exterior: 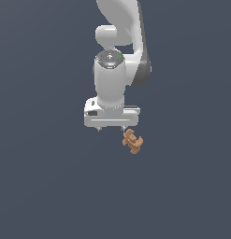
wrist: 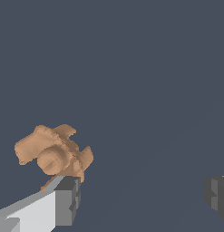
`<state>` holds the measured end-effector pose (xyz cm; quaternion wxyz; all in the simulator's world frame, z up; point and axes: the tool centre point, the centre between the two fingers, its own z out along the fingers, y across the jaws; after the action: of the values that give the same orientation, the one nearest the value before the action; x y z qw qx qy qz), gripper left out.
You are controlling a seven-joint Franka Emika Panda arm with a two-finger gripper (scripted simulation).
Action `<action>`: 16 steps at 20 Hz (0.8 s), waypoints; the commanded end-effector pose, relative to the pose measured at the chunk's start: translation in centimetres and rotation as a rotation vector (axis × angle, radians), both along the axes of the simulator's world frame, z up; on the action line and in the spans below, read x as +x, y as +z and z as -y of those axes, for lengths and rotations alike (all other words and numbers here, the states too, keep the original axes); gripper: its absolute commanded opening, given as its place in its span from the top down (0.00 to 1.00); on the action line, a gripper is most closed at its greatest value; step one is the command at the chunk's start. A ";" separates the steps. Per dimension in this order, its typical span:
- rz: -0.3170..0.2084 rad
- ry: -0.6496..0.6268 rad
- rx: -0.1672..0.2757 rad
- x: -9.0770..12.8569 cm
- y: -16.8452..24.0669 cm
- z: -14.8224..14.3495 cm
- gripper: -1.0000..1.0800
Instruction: Pick up the object and move it to a goal position.
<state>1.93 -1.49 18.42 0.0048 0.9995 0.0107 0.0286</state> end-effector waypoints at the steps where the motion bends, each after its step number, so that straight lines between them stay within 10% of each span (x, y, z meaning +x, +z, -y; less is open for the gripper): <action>1: -0.003 0.032 -0.002 0.0 -0.3 -0.5 0.04; 16: -0.043 0.469 -0.014 -0.6 -4.0 -6.9 0.04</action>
<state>1.40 4.65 14.85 0.0051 0.9758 0.2182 0.0096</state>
